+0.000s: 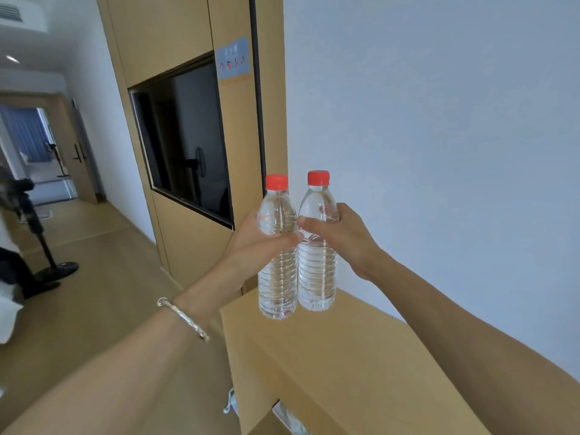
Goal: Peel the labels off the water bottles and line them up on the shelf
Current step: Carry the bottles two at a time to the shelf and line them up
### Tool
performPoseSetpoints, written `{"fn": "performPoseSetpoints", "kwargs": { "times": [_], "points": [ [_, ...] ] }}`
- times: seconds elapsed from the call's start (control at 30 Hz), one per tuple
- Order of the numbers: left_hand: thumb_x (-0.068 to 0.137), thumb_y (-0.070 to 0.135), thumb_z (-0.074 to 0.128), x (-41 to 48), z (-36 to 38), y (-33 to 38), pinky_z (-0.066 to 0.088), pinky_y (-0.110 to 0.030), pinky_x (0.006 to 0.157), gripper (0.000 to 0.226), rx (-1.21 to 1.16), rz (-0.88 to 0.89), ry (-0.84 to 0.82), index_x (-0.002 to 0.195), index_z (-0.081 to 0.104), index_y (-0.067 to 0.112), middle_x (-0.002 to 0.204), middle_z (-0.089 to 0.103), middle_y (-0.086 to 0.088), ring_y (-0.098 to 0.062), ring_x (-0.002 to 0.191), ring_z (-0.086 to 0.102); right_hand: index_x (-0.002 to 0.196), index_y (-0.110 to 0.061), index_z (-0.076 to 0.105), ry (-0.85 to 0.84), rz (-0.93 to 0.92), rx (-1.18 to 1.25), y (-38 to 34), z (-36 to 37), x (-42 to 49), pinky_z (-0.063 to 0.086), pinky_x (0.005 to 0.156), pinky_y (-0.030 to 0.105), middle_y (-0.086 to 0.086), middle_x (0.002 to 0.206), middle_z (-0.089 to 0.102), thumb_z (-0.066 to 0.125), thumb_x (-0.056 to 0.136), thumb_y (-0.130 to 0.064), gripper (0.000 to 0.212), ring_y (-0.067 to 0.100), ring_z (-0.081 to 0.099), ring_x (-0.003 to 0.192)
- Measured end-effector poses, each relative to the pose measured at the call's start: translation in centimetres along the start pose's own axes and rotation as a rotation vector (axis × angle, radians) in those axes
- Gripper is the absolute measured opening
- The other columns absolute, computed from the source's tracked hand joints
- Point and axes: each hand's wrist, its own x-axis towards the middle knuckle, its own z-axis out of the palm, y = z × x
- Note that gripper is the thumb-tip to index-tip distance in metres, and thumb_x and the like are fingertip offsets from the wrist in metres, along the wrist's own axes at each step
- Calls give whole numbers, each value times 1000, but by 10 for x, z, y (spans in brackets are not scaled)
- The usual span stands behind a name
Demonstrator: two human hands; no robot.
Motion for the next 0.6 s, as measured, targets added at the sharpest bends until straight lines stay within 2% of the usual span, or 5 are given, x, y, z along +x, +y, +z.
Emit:
{"fn": "performPoseSetpoints", "kwargs": {
  "times": [0.17, 0.23, 0.3, 0.43, 0.6],
  "points": [
    [69, 41, 82, 94, 14, -23, 55, -32, 77, 34, 87, -18, 11, 92, 57, 34, 89, 66, 10, -9, 89, 67, 102, -24, 52, -37, 4, -5, 22, -9, 97, 52, 84, 34, -3, 101, 64, 79, 74, -39, 42, 13, 66, 91],
    [62, 52, 81, 137, 17, -37, 58, -39, 78, 45, 120, -20, 32, 96, 60, 31, 90, 68, 4, -15, 88, 69, 105, -23, 52, -30, 6, -37, 31, -11, 132, 52, 85, 36, -4, 103, 63, 78, 72, -42, 47, 14, 65, 95],
    [52, 65, 79, 172, 24, -55, 59, -41, 75, 67, 169, -39, 51, 104, 62, 25, 93, 69, 2, -17, 88, 71, 110, -21, 51, -17, 31, -74, 44, -11, 162, 53, 83, 36, -3, 105, 62, 77, 72, -44, 51, 15, 64, 96],
    [46, 76, 74, 219, 37, -96, 59, -39, 74, 82, 236, -94, 73, 111, 57, 30, 96, 69, 9, -11, 88, 69, 118, -17, 48, -34, 95, -205, 81, -9, 204, 46, 68, 27, -2, 108, 59, 77, 72, -45, 60, 14, 60, 95],
    [51, 65, 74, 267, 51, -141, 52, -31, 62, 67, 265, -116, -18, 106, 52, 33, 83, 64, 12, -13, 75, 65, 122, -15, 47, -21, 198, -263, 129, -2, 257, 41, 60, 23, 0, 108, 58, 78, 72, -42, 65, 15, 59, 91]
  ]
}}
